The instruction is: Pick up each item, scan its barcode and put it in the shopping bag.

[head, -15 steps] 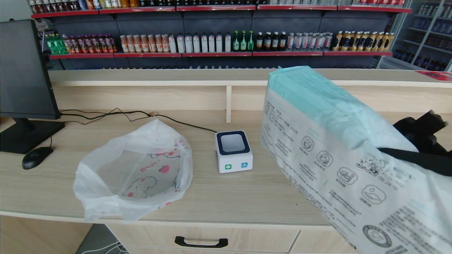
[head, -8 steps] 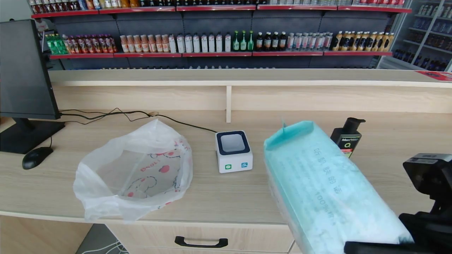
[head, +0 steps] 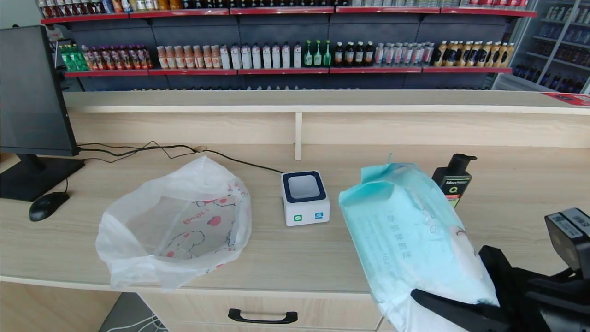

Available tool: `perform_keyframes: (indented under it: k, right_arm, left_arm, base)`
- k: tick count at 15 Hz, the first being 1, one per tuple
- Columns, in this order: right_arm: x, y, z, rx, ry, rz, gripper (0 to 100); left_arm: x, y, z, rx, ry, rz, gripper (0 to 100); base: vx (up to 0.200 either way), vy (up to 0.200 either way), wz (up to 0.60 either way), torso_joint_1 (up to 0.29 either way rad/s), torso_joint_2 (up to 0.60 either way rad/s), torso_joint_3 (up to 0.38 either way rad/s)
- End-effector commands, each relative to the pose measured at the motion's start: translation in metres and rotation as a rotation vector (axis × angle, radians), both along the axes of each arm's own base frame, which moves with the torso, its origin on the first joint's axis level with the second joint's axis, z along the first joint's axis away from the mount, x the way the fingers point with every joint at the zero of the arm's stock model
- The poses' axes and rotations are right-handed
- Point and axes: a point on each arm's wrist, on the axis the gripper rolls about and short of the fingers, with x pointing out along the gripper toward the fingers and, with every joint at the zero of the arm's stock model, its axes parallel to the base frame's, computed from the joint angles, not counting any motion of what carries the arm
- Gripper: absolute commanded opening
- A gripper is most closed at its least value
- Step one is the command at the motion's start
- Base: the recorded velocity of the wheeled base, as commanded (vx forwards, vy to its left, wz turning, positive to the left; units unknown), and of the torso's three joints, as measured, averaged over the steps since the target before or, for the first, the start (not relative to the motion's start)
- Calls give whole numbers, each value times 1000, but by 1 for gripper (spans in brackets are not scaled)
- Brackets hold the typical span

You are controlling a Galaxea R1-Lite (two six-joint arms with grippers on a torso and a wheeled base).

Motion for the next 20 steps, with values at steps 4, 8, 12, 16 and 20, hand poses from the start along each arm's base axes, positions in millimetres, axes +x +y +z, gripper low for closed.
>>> perform_keyframes:
  k: [4, 8, 12, 16, 20]
  right_arm:
    - [20, 3, 3, -27, -103, -258, 0]
    - [9, -12, 0, -84, -162, -547, 0]
    - [-4, -23, 5, -74, -188, -705, 0]
    - [12, -34, 32, 46, -234, -930, 0]
    - [33, -25, 42, 94, -235, -941, 0]
  left_arm:
    - [0, 0, 0, -1, 0, -1, 100]
    - [0, 0, 0, -1, 0, 0, 100]
    - [0, 0, 0, -1, 0, 0, 100]
    - [0, 0, 0, -1, 0, -1, 100]
    - [0, 0, 0, -1, 0, -1, 100]
  base:
    - [0, 0, 0, 0, 0, 0]
    - [0, 0, 0, 0, 0, 0]
    - [0, 0, 0, 0, 0, 0]
    - [0, 0, 0, 0, 0, 0]
    - [0, 0, 0, 0, 0, 0]
